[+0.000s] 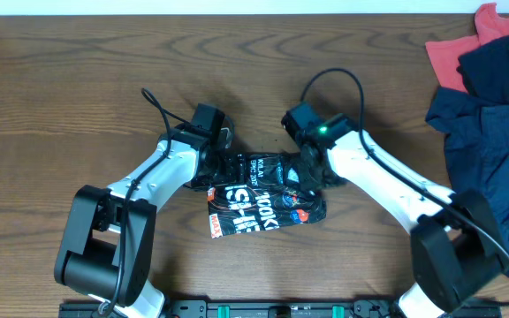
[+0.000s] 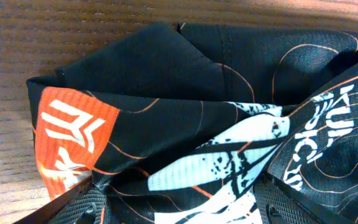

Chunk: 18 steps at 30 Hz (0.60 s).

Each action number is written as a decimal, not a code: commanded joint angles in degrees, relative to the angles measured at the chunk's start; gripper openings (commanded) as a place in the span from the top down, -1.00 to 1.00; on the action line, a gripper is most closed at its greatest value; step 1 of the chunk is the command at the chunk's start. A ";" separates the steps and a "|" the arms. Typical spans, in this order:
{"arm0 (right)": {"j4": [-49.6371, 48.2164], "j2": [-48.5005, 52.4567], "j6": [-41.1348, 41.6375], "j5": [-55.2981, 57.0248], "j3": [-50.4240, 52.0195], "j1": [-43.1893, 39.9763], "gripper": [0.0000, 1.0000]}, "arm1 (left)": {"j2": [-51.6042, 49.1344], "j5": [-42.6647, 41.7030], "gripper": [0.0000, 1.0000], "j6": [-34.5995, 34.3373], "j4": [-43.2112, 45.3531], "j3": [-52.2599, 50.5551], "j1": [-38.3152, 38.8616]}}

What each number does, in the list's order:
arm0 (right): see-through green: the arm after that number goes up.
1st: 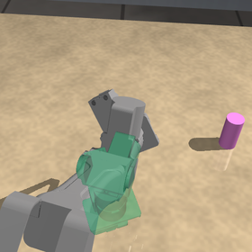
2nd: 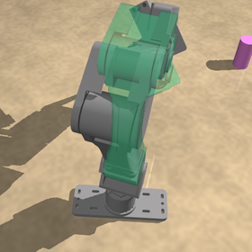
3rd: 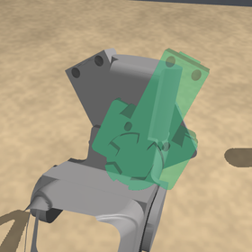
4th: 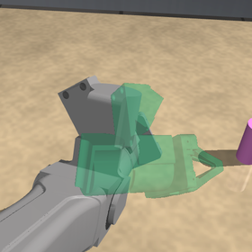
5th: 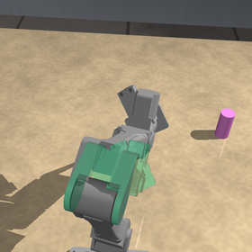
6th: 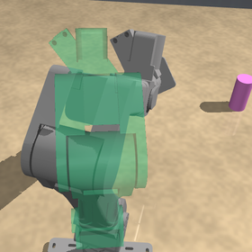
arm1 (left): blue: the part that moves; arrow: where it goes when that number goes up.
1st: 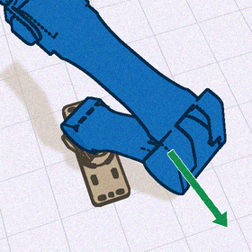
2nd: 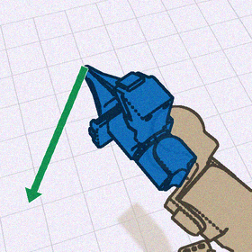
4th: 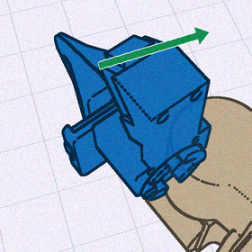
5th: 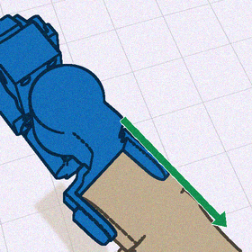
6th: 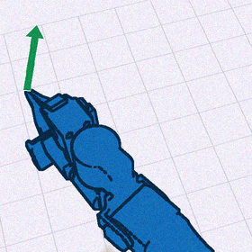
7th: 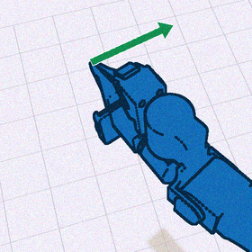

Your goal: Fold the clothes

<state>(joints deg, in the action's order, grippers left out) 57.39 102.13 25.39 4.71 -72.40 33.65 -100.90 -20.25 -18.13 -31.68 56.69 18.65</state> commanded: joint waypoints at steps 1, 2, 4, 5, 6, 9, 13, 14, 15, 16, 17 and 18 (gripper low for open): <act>-4.79 -3.50 -10.14 -12.79 -1.79 -0.15 0.14 | -3.58 0.35 -0.57 0.52 0.35 -1.11 0.09; -5.77 -3.39 -10.19 -13.81 -1.77 -0.09 0.13 | -3.58 0.35 -0.57 0.52 0.33 -1.11 0.09; -6.32 -2.43 -9.57 -13.51 -1.73 -0.09 0.14 | -3.58 0.35 -0.57 0.52 0.31 -1.11 0.09; -6.67 -1.79 -9.51 -13.55 -1.68 -0.09 0.14 | -3.58 0.35 -0.57 0.52 0.33 -1.11 0.09; -6.97 -1.09 -9.09 -13.55 -1.66 -0.02 0.14 | -3.58 0.35 -0.57 0.52 0.33 -1.11 0.09; -8.02 1.11 -8.20 -13.57 -1.66 0.44 0.16 | -3.58 0.35 -0.57 0.52 0.33 -1.11 0.09; -10.45 3.80 -6.99 -13.79 -1.66 1.33 0.18 | -3.58 0.35 -0.57 0.52 0.33 -1.11 0.09; -10.99 4.20 -6.99 -13.73 -1.66 1.51 0.20 | -3.58 0.35 -0.57 0.52 0.33 -1.11 0.09; -11.52 4.70 -6.99 -13.33 -1.66 1.57 0.29 | -3.58 0.35 -0.57 0.52 0.33 -1.11 0.09; -11.78 4.92 -6.78 -12.35 -1.66 1.62 0.47 | -3.58 0.35 -0.57 0.52 0.31 -1.11 0.09; -11.78 4.98 -5.38 -10.58 -1.66 1.62 0.69 | -3.58 0.35 -0.57 0.52 0.28 -1.11 0.09; -11.72 5.01 -2.93 -7.74 -1.66 1.49 0.84 | -3.58 0.35 -0.57 0.52 0.31 -1.11 0.09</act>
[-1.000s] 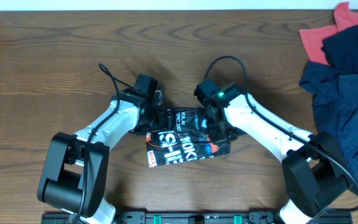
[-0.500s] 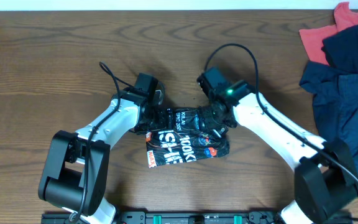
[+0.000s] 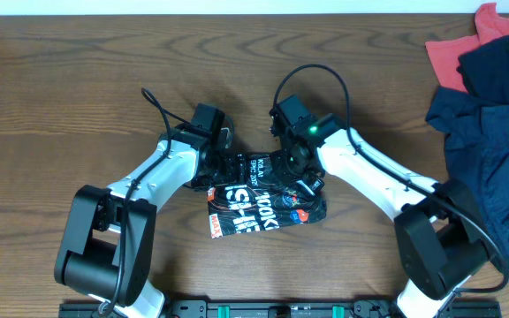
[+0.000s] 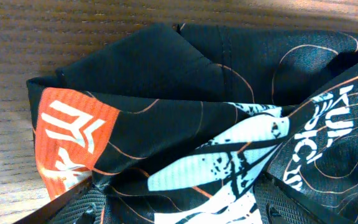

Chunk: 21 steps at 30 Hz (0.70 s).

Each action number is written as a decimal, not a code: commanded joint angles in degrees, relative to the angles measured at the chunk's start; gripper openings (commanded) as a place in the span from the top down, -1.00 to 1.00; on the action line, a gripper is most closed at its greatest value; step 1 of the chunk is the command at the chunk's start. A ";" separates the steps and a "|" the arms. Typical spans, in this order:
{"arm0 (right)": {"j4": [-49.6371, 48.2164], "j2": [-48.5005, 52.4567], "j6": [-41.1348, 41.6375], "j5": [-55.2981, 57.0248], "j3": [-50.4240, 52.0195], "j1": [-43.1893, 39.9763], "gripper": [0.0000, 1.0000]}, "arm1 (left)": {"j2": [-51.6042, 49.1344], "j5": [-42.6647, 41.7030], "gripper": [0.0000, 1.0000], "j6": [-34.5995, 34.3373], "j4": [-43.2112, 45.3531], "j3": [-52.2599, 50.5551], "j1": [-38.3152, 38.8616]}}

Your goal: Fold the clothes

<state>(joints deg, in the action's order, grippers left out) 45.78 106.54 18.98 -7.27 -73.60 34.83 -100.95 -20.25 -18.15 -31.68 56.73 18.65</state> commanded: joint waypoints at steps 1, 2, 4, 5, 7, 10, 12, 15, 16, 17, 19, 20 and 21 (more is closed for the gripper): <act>0.11 0.42 5.31 6.97 -0.50 0.07 0.98 | -3.54 0.35 -0.57 0.55 0.31 -1.16 0.09; 0.37 0.07 7.26 9.88 -0.52 -0.20 0.97 | -3.54 0.35 -0.57 0.55 0.31 -1.16 0.09; 1.42 -0.68 11.93 16.20 -0.55 -1.29 0.98 | -3.54 0.35 -0.57 0.55 0.28 -1.16 0.09; 1.62 -1.03 12.96 17.99 -0.55 -1.97 0.98 | -3.54 0.35 -0.57 0.55 0.28 -1.16 0.09; 1.90 -1.44 13.16 19.91 -0.55 -3.69 0.98 | -3.54 0.35 -0.57 0.52 0.24 -1.16 0.09; 2.97 -1.44 13.14 20.33 -0.55 -6.38 0.84 | -3.54 0.33 -0.57 0.55 0.24 -1.16 0.09; 4.66 -1.44 13.05 19.41 -0.55 -7.72 0.64 | -3.54 0.35 -0.57 0.55 0.24 -1.16 0.09; 7.58 -1.44 12.61 18.56 -0.55 -8.48 0.66 | -3.50 0.35 -0.57 0.57 0.24 -1.14 0.09; 8.94 -1.70 12.50 17.88 -0.55 -8.57 0.66 | -3.30 0.35 -0.57 0.61 0.07 -1.05 0.02; 10.03 -2.05 12.20 17.22 -0.55 -8.57 0.66 | -2.93 0.35 -0.57 1.53 -0.44 -0.68 -0.15; 12.41 -3.65 12.00 15.80 -0.55 -8.57 0.66 | -1.11 0.42 -0.57 4.66 -2.45 1.18 -0.85; 13.29 -4.92 11.15 14.38 -0.55 -8.57 0.65 | 0.20 1.03 -0.57 5.73 -3.26 2.47 -1.36; 13.66 -6.25 9.79 12.41 -0.55 -8.57 0.64 | 1.25 2.25 -0.57 5.77 -3.63 3.50 -1.70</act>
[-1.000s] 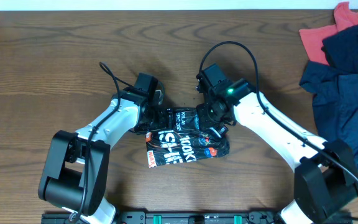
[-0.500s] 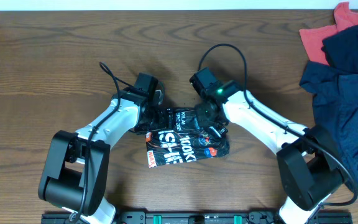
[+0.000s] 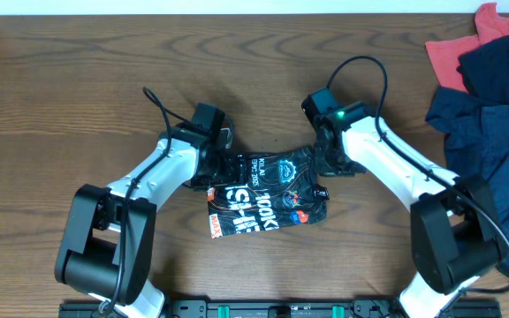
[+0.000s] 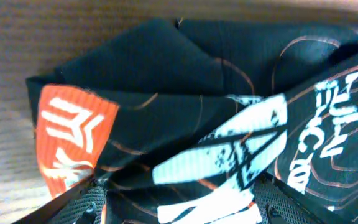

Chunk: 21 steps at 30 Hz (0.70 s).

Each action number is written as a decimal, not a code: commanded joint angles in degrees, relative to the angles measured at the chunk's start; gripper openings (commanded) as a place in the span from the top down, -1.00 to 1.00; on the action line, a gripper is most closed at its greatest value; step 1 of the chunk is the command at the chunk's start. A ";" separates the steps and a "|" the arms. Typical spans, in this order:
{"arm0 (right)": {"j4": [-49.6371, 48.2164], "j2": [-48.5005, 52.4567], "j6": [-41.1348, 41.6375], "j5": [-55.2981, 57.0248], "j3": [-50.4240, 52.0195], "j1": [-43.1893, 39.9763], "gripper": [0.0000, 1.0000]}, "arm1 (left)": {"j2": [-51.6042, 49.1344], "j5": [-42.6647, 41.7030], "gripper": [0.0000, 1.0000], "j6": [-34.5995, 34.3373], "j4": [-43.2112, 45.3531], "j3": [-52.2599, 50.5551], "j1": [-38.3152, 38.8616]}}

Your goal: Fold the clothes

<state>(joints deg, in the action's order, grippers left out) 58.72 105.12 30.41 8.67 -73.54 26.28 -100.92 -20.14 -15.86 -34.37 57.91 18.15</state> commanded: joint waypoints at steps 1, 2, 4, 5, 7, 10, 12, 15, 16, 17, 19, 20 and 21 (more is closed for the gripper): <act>0.81 -6.21 -3.56 -6.21 -0.61 -0.02 0.64 | 2.71 4.28 -0.58 3.52 -1.11 3.74 -1.68; 0.70 -7.82 -5.99 -9.73 -0.61 0.04 0.64 | 3.89 5.84 -0.64 3.63 -0.85 4.85 -2.08; 0.61 -10.27 -10.14 -15.80 -0.61 0.37 0.64 | 5.81 7.85 -0.64 3.65 1.68 6.49 -2.64; 0.85 -10.99 -11.61 -18.14 -0.61 0.70 0.64 | 6.32 7.76 -0.64 3.85 4.00 6.84 -2.86; 1.86 -11.32 -12.90 -20.90 -0.59 1.62 0.63 | 6.19 7.78 -0.64 4.11 8.09 6.84 -2.89; 2.34 -10.56 -12.87 -22.29 0.57 3.54 0.63 | 3.76 7.74 -0.64 4.48 10.99 6.84 -2.82; 1.29 -9.44 -12.66 -23.98 2.23 5.22 0.64 | 1.18 7.76 -0.64 4.50 10.75 6.82 -2.82; -0.46 -7.41 -11.98 -25.18 4.79 7.72 0.66 | -3.23 7.72 -0.63 4.50 8.33 6.82 -2.82; -0.98 -6.84 -11.45 -25.14 5.62 8.41 0.68 | -4.22 7.69 -0.62 4.50 7.48 6.82 -2.82; -1.62 -6.29 -10.62 -24.81 6.60 9.07 0.68 | -5.40 7.69 -0.62 4.48 6.14 6.82 -2.82; -3.02 -5.42 -9.25 -24.24 8.28 9.79 0.69 | -6.69 7.72 -0.62 4.48 3.69 6.82 -2.82; -4.07 -4.94 -9.01 -24.04 9.29 9.90 0.69 | -7.06 7.76 -0.62 4.50 2.12 6.82 -2.82; -5.01 -4.63 -8.98 -23.89 10.19 9.90 0.69 | -7.19 7.78 -0.61 4.50 0.81 6.82 -2.82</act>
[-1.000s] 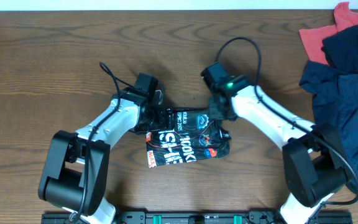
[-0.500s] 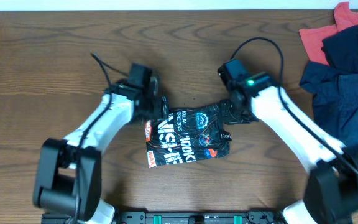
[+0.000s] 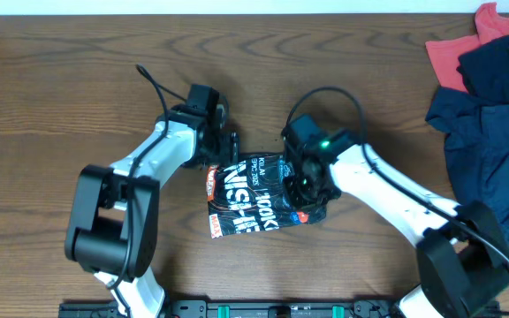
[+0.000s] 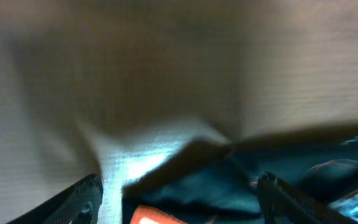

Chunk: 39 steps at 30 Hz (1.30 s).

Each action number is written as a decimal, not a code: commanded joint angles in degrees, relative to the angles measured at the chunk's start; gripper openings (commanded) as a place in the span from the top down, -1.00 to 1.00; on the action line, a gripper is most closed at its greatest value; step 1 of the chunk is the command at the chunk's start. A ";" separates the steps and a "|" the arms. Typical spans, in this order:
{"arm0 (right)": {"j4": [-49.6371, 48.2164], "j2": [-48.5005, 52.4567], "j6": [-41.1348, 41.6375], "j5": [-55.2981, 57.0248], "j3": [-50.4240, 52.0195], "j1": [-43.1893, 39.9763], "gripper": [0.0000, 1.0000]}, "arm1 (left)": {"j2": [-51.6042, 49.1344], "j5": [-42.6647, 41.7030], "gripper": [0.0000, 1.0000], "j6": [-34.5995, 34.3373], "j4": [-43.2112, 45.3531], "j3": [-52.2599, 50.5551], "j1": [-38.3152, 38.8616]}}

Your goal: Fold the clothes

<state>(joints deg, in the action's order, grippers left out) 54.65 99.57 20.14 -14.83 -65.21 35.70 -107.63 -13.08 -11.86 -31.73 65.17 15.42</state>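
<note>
A black garment (image 3: 259,205) with white lettering and orange patches lies folded small at the table's middle. My left gripper (image 3: 227,157) is at its upper left corner. In the blurred left wrist view the left gripper (image 4: 179,202) stands open. Its fingers (image 4: 84,194) are wide apart, with the dark cloth edge (image 4: 229,180) and an orange patch (image 4: 157,218) low between them and bare wood beyond. My right gripper (image 3: 305,185) is over the garment's right part; its jaws are hidden from above.
A heap of navy blue clothes (image 3: 493,115) with a red piece (image 3: 453,51) fills the far right of the wooden table (image 3: 78,62). Both arms reach in from the front edge, with cables looping behind their wrists.
The left wrist view, which cloth filled before, now shows mostly table, with only the garment's edge at the bottom. The garment's upper left now shows an orange patch and larger lettering. My right gripper has moved down-left onto the garment.
At first both grippers were at the garment's far edge, the left fingers spread over the cloth. The right gripper then stood further left, then at the upper right corner. Now the garment's upper left looks different and the right gripper is on its right side.
</note>
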 commanded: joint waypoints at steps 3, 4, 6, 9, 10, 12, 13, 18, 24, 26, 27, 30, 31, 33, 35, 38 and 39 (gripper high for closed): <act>-5.05 2.14 1.77 0.42 5.22 -0.13 0.67 | -0.55 0.76 -0.61 0.50 -5.22 -0.94 -0.09; -6.34 2.56 2.32 1.11 6.16 -0.46 0.67 | -0.55 1.01 -0.54 0.48 -6.29 -1.07 -0.11; -8.96 3.54 3.26 2.58 7.82 -1.31 0.67 | -0.55 3.04 -0.45 0.44 -8.87 -1.40 -0.11; -11.65 5.05 3.61 7.61 8.44 -2.99 0.67 | -0.55 4.02 -0.38 -0.39 -12.98 -2.01 -0.28; -12.39 5.38 3.61 8.92 8.44 -3.39 0.64 | -0.55 4.26 -0.38 -1.11 -13.84 -2.10 -0.39; -16.09 5.46 3.52 13.00 8.41 -4.90 0.54 | -0.55 5.33 -0.32 -4.00 -16.72 -2.38 -0.52; -18.23 5.44 3.17 14.16 8.28 -5.60 0.52 | -0.55 5.35 -0.31 -5.16 -18.03 -2.47 -0.57; -28.39 5.42 -3.52 14.60 5.66 -9.03 0.36 | -0.52 5.42 -0.32 -10.51 -21.16 -2.49 -0.70; -22.38 4.39 -9.60 14.64 -1.68 -9.88 0.33 | 1.22 7.45 -0.50 -13.38 -22.16 -1.70 -1.46; -18.71 3.37 -9.53 14.69 -3.67 -9.88 0.33 | 3.08 10.29 -0.56 -13.35 -22.03 0.00 -2.54; -16.70 2.60 -9.53 14.69 -4.63 -9.88 0.34 | 4.02 11.17 -0.62 -13.31 -21.55 0.92 -3.06; -12.04 -0.22 -9.51 14.69 -6.58 -9.94 0.32 | 7.41 11.56 -0.96 -11.50 -17.00 3.78 -4.83; -11.04 -1.25 -9.51 14.67 -6.86 -9.92 0.30 | 8.15 10.62 -0.96 -9.68 -14.80 4.46 -5.14; -9.18 -3.76 -9.51 14.62 -7.02 -9.92 0.27 | 8.96 5.16 -0.96 -4.07 -9.29 5.40 -5.46; -7.26 -6.32 -9.51 14.64 -7.02 -9.92 0.25 | 8.92 -1.42 -0.96 0.02 -4.13 5.57 -5.49; -4.44 -10.21 -9.51 14.67 -7.02 -9.92 0.24 | 7.48 -10.54 -0.96 4.85 2.05 5.60 -5.38; -3.65 -11.37 -9.51 14.67 -7.02 -9.92 0.24 | 6.73 -13.20 -0.96 5.68 3.26 5.60 -5.38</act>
<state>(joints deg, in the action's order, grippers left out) 50.02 91.48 11.44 -0.97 -70.89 26.00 -99.02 -15.70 -12.99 -29.43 70.83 9.91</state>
